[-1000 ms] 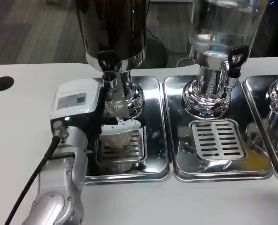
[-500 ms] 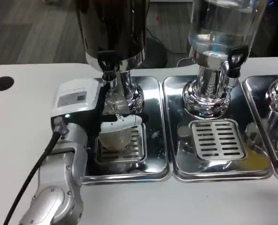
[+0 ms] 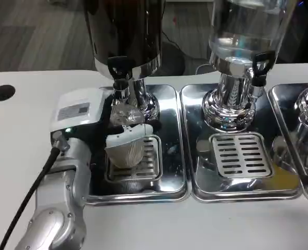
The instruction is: Grasp the cup under the faucet to collect the drink, then remove the cup.
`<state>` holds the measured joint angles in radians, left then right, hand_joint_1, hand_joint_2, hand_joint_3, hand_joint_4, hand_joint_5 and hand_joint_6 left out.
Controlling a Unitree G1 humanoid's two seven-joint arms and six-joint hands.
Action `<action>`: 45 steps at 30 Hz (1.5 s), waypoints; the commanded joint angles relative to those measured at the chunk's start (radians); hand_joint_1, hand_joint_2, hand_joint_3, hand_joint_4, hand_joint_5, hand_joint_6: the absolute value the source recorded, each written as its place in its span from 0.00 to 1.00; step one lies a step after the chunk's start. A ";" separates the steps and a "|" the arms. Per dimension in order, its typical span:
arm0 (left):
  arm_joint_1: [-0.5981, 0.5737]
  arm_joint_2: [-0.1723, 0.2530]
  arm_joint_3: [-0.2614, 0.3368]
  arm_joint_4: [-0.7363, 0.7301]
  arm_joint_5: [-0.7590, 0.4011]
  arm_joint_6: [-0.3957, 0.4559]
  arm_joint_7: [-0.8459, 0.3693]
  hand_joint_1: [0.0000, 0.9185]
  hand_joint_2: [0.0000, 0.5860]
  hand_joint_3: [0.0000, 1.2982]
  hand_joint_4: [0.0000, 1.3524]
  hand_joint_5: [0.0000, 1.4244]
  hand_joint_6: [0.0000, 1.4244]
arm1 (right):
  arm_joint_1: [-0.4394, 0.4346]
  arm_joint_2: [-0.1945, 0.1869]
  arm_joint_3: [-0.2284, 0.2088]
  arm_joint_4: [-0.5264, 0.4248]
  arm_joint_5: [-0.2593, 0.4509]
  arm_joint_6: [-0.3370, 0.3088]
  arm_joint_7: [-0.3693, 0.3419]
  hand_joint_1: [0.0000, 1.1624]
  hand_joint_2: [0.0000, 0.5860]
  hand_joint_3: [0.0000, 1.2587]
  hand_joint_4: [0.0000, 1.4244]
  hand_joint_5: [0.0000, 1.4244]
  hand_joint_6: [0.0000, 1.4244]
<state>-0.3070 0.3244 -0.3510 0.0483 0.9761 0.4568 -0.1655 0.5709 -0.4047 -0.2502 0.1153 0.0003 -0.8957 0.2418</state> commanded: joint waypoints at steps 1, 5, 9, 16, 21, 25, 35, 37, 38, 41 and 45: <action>0.023 0.017 0.016 -0.027 -0.015 -0.010 0.020 0.00 0.01 0.15 0.15 0.44 0.61 | -0.002 0.005 0.006 -0.003 -0.014 0.014 0.000 0.44 0.82 0.22 0.09 0.09 0.07; 0.040 0.025 0.025 -0.045 -0.026 -0.018 0.032 0.00 0.01 0.15 0.15 0.43 0.61 | -0.002 0.008 0.010 -0.012 -0.019 0.020 0.000 0.44 0.82 0.22 0.09 0.09 0.07; 0.059 0.033 0.035 -0.063 -0.034 -0.027 0.047 0.00 0.01 0.15 0.14 0.39 0.61 | -0.002 0.011 0.015 -0.020 -0.025 0.024 -0.002 0.44 0.82 0.22 0.10 0.09 0.07; 0.128 0.041 0.088 -0.118 -0.068 -0.080 0.124 0.00 0.00 0.12 0.06 0.30 0.59 | -0.002 0.012 0.020 -0.029 -0.032 0.030 -0.003 0.44 0.82 0.22 0.10 0.09 0.07; 0.216 0.053 0.157 -0.215 -0.114 -0.136 0.174 0.00 0.00 0.13 0.06 0.34 0.61 | 0.000 0.015 0.023 -0.036 -0.038 0.034 -0.004 0.44 0.82 0.22 0.10 0.09 0.07; 0.264 0.048 0.192 -0.297 -0.153 -0.197 0.213 0.00 0.01 0.15 0.08 0.39 0.64 | 0.006 0.015 0.023 -0.043 -0.039 0.034 -0.003 0.44 0.82 0.22 0.09 0.09 0.07; 0.282 0.034 0.226 -0.468 -0.196 -0.242 0.178 0.00 0.01 0.17 0.12 0.51 0.71 | 0.025 0.016 0.027 -0.072 -0.041 0.032 -0.001 0.44 0.83 0.22 0.09 0.09 0.07; 0.277 0.031 0.228 -0.487 -0.202 -0.244 0.168 0.00 0.01 0.18 0.12 0.52 0.72 | 0.030 0.015 0.026 -0.075 -0.039 0.028 -0.002 0.43 0.83 0.22 0.09 0.09 0.07; 0.275 0.028 0.228 -0.497 -0.203 -0.244 0.162 0.00 0.01 0.18 0.12 0.53 0.72 | 0.031 0.015 0.025 -0.076 -0.038 0.027 -0.002 0.43 0.83 0.22 0.09 0.09 0.07; 0.272 0.021 0.226 -0.516 -0.209 -0.245 0.146 0.00 0.02 0.18 0.13 0.54 0.73 | 0.037 0.013 0.022 -0.079 -0.033 0.024 -0.002 0.43 0.83 0.22 0.09 0.09 0.07; 0.261 0.016 0.214 -0.526 -0.215 -0.240 0.116 0.00 0.03 0.20 0.15 0.58 0.75 | 0.048 0.011 0.017 -0.075 -0.021 0.013 0.000 0.43 0.83 0.22 0.09 0.09 0.07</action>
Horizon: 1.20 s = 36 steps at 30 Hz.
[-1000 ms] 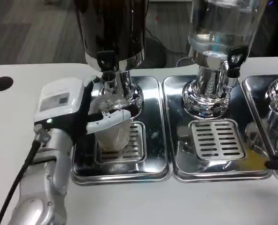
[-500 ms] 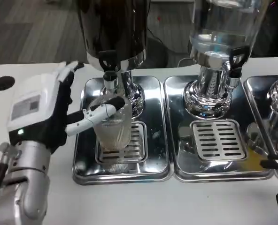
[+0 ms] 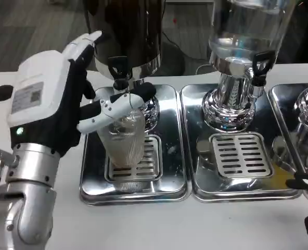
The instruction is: Grasp the cup under the faucet to collect the drink, then remove the cup.
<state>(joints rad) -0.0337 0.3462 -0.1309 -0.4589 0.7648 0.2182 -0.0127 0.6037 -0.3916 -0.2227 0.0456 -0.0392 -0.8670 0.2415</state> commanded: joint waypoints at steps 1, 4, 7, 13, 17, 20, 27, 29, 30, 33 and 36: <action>-0.016 -0.008 -0.009 -0.018 -0.005 -0.001 -0.045 0.00 0.03 0.21 0.16 0.59 0.76 | 0.018 -0.003 -0.013 -0.004 0.021 -0.019 0.000 0.43 0.83 0.22 0.09 0.09 0.07; -0.021 -0.017 -0.020 -0.016 0.002 0.002 -0.060 0.00 0.03 0.24 0.20 0.61 0.78 | 0.024 -0.005 -0.016 0.002 0.029 -0.025 0.001 0.43 0.83 0.22 0.09 0.09 0.07; -0.021 -0.030 -0.035 -0.016 0.015 0.006 -0.068 0.00 0.03 0.27 0.23 0.63 0.78 | 0.028 -0.007 -0.020 0.010 0.037 -0.034 0.004 0.43 0.83 0.22 0.09 0.09 0.07; -0.016 -0.046 -0.051 -0.026 0.036 0.007 -0.077 0.00 0.03 0.32 0.28 0.66 0.82 | 0.030 -0.010 -0.022 0.022 0.045 -0.047 0.006 0.43 0.83 0.22 0.09 0.09 0.07; -0.001 -0.051 -0.055 -0.050 0.043 0.008 -0.081 0.00 0.03 0.33 0.29 0.67 0.82 | 0.030 -0.010 -0.019 0.028 0.046 -0.052 0.008 0.43 0.83 0.22 0.09 0.09 0.07; 0.016 -0.049 -0.056 -0.063 0.045 0.010 -0.086 0.00 0.03 0.33 0.30 0.68 0.82 | 0.029 -0.010 -0.016 0.030 0.048 -0.055 0.010 0.43 0.83 0.22 0.09 0.09 0.07; 0.057 -0.045 -0.052 -0.068 0.041 0.006 -0.082 0.00 0.03 0.33 0.30 0.68 0.82 | 0.026 -0.009 -0.014 0.027 0.053 -0.052 0.017 0.43 0.83 0.22 0.09 0.09 0.07; 0.065 -0.043 -0.053 -0.064 0.041 0.003 -0.080 0.00 0.03 0.33 0.30 0.68 0.82 | 0.026 -0.008 -0.013 0.027 0.054 -0.052 0.018 0.43 0.83 0.22 0.09 0.09 0.07; 0.069 -0.044 -0.054 -0.059 0.040 0.001 -0.076 0.00 0.03 0.33 0.30 0.68 0.82 | 0.025 -0.008 -0.013 0.027 0.053 -0.051 0.018 0.43 0.83 0.21 0.09 0.09 0.07; 0.077 -0.045 -0.056 -0.051 0.037 -0.005 -0.070 0.00 0.03 0.33 0.31 0.68 0.82 | 0.026 -0.008 -0.013 0.027 0.054 -0.049 0.019 0.43 0.83 0.21 0.09 0.09 0.07; 0.078 -0.044 -0.055 -0.047 0.036 -0.008 -0.068 0.00 0.03 0.33 0.31 0.68 0.82 | 0.026 -0.008 -0.013 0.026 0.054 -0.047 0.019 0.43 0.83 0.21 0.09 0.09 0.07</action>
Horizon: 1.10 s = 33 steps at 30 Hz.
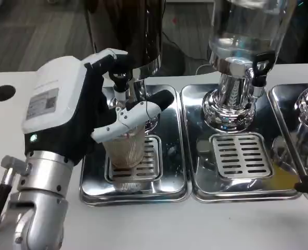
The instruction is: Grasp the cup under the faucet to collect the drink, then remove the cup.
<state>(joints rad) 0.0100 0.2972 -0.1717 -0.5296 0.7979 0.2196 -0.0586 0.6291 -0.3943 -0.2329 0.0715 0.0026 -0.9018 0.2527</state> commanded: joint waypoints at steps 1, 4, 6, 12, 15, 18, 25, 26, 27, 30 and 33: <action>0.034 0.005 -0.013 0.025 0.001 -0.010 -0.021 0.00 0.03 0.33 0.31 0.67 0.82 | 0.001 -0.005 -0.003 0.001 0.012 -0.013 0.007 0.43 0.83 0.21 0.09 0.09 0.07; 0.033 0.006 -0.011 0.027 -0.002 -0.011 -0.022 0.00 0.03 0.33 0.31 0.67 0.81 | 0.002 -0.004 -0.002 0.003 0.011 -0.013 0.007 0.43 0.83 0.21 0.09 0.09 0.07; 0.030 0.006 -0.009 0.029 -0.006 -0.011 -0.023 0.00 0.03 0.33 0.31 0.67 0.81 | 0.001 -0.003 -0.001 0.004 0.011 -0.013 0.007 0.43 0.83 0.21 0.09 0.09 0.07; 0.027 0.007 -0.008 0.029 -0.006 -0.013 -0.024 0.00 0.03 0.33 0.31 0.67 0.81 | 0.000 -0.002 0.000 0.000 0.009 -0.011 0.006 0.43 0.83 0.21 0.09 0.09 0.07; 0.027 0.005 -0.007 0.029 -0.007 -0.013 -0.025 0.00 0.03 0.33 0.31 0.67 0.81 | 0.001 -0.002 0.001 -0.002 0.009 -0.010 0.006 0.43 0.83 0.22 0.09 0.09 0.07; 0.027 0.005 -0.007 0.030 -0.007 -0.013 -0.025 0.00 0.03 0.33 0.31 0.67 0.81 | 0.001 -0.002 0.001 -0.003 0.008 -0.009 0.006 0.43 0.83 0.22 0.09 0.09 0.07; 0.028 0.005 -0.006 0.028 -0.006 -0.016 -0.024 0.00 0.03 0.33 0.31 0.67 0.82 | 0.002 -0.003 0.001 -0.008 0.006 -0.011 0.006 0.43 0.83 0.22 0.09 0.09 0.07; 0.028 0.005 -0.006 0.028 -0.006 -0.017 -0.024 0.00 0.03 0.33 0.31 0.67 0.82 | 0.002 -0.004 0.001 -0.009 0.006 -0.010 0.006 0.43 0.83 0.22 0.09 0.09 0.07; 0.028 0.005 -0.006 0.028 -0.006 -0.017 -0.024 0.00 0.03 0.33 0.31 0.67 0.82 | 0.002 -0.004 0.000 -0.010 0.006 -0.010 0.006 0.43 0.83 0.22 0.09 0.09 0.07; 0.026 0.004 -0.006 0.025 -0.006 -0.017 -0.024 0.00 0.03 0.33 0.31 0.67 0.82 | 0.001 -0.007 -0.001 -0.013 0.005 -0.008 0.007 0.43 0.83 0.22 0.09 0.09 0.07; 0.025 0.005 -0.004 0.023 -0.008 -0.017 -0.027 0.00 0.03 0.33 0.31 0.67 0.82 | 0.000 -0.011 -0.005 -0.016 -0.001 -0.010 0.007 0.42 0.83 0.22 0.09 0.09 0.07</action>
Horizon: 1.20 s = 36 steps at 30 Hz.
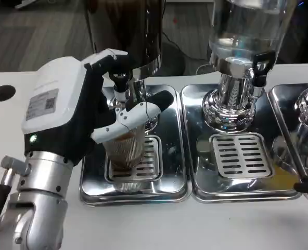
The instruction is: Grasp the cup under the faucet to collect the drink, then remove the cup.
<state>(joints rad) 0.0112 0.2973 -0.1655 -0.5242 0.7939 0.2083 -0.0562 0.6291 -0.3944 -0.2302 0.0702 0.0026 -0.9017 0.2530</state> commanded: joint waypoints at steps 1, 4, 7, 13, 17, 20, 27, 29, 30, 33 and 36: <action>0.024 0.005 -0.010 0.018 -0.006 -0.006 -0.030 0.00 0.03 0.33 0.31 0.67 0.82 | -0.002 -0.014 -0.010 -0.016 -0.003 -0.010 0.007 0.42 0.83 0.22 0.09 0.09 0.07; 0.023 0.006 -0.010 0.018 -0.004 -0.008 -0.030 0.00 0.03 0.33 0.31 0.67 0.82 | -0.004 -0.023 -0.014 -0.022 -0.004 -0.008 0.008 0.42 0.82 0.22 0.09 0.09 0.07; 0.024 0.005 -0.011 0.017 -0.004 -0.009 -0.028 0.00 0.03 0.33 0.31 0.67 0.82 | -0.009 -0.037 -0.020 -0.031 -0.014 -0.009 0.009 0.42 0.82 0.22 0.09 0.09 0.07; 0.024 0.006 -0.008 0.013 -0.006 -0.010 -0.029 0.00 0.03 0.33 0.31 0.67 0.81 | -0.020 -0.062 -0.039 -0.056 -0.028 -0.002 0.012 0.42 0.82 0.22 0.09 0.10 0.07; 0.028 0.006 -0.008 0.011 -0.005 -0.011 -0.029 0.00 0.03 0.33 0.31 0.67 0.80 | -0.027 -0.069 -0.045 -0.069 -0.030 0.002 0.013 0.42 0.82 0.22 0.09 0.10 0.07; 0.030 0.004 -0.009 0.012 -0.007 -0.010 -0.029 0.00 0.03 0.33 0.31 0.67 0.80 | -0.028 -0.069 -0.044 -0.073 -0.034 0.004 0.015 0.42 0.82 0.22 0.09 0.10 0.07; 0.033 0.002 -0.012 0.012 -0.005 -0.010 -0.029 0.00 0.03 0.33 0.31 0.67 0.80 | -0.026 -0.067 -0.043 -0.070 -0.048 0.000 0.016 0.41 0.82 0.23 0.09 0.10 0.07; 0.034 0.002 -0.013 0.011 -0.005 -0.010 -0.029 0.00 0.03 0.33 0.31 0.67 0.80 | -0.026 -0.068 -0.044 -0.071 -0.050 -0.001 0.016 0.41 0.82 0.23 0.09 0.10 0.07; 0.035 0.002 -0.013 0.011 -0.004 -0.011 -0.029 0.00 0.03 0.33 0.31 0.67 0.80 | -0.025 -0.068 -0.045 -0.072 -0.051 -0.001 0.016 0.41 0.82 0.23 0.09 0.10 0.07; 0.036 0.002 -0.014 0.011 -0.003 -0.011 -0.029 0.00 0.03 0.33 0.31 0.67 0.81 | -0.025 -0.069 -0.044 -0.073 -0.050 0.001 0.017 0.41 0.82 0.23 0.09 0.10 0.07; 0.036 0.001 -0.014 0.012 -0.005 -0.013 -0.028 0.00 0.03 0.33 0.31 0.67 0.81 | -0.025 -0.068 -0.042 -0.074 -0.049 0.002 0.017 0.41 0.82 0.23 0.09 0.10 0.07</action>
<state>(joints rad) 0.0157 0.2971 -0.1644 -0.5246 0.7932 0.2018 -0.0563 0.5995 -0.4524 -0.2664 0.0029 -0.0437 -0.9006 0.2639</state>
